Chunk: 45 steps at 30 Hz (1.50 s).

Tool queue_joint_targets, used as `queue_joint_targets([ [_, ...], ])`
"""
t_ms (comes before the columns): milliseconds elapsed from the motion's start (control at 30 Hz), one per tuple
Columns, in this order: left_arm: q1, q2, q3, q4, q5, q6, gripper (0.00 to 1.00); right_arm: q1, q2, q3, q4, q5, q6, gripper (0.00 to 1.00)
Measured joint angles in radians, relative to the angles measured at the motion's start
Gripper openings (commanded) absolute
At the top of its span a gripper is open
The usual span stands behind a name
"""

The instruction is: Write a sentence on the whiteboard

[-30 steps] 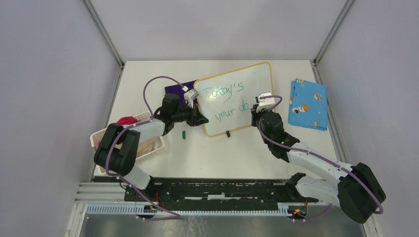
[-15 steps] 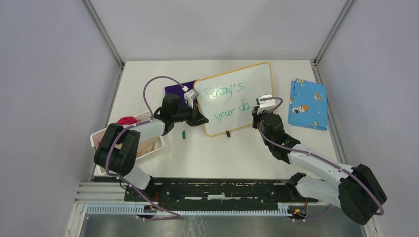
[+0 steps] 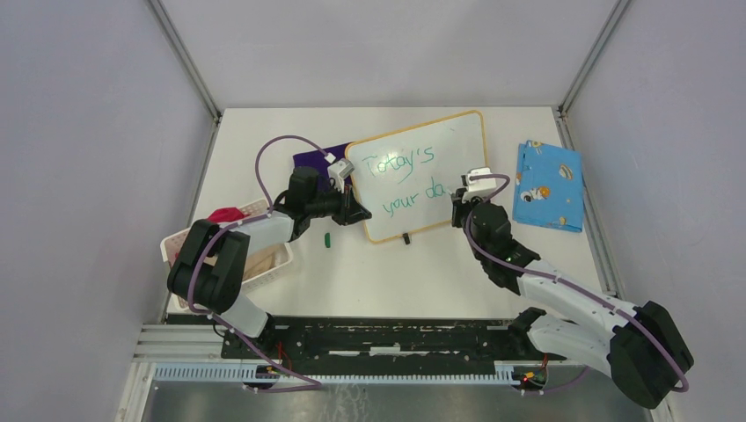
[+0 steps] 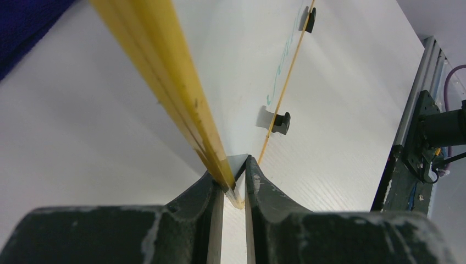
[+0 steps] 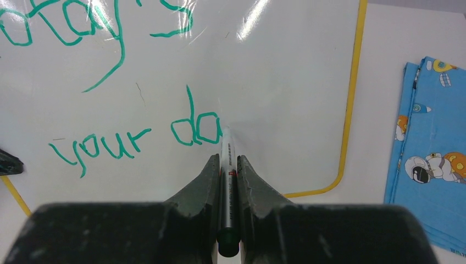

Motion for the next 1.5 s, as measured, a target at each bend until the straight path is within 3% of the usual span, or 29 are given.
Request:
queue_joint_targets([
  [1500, -0.002, 0.0, 0.002, -0.004, -0.001, 0.001, 0.02, -0.021, 0.047, -0.001, 0.016, 0.0, -0.003, 0.0],
])
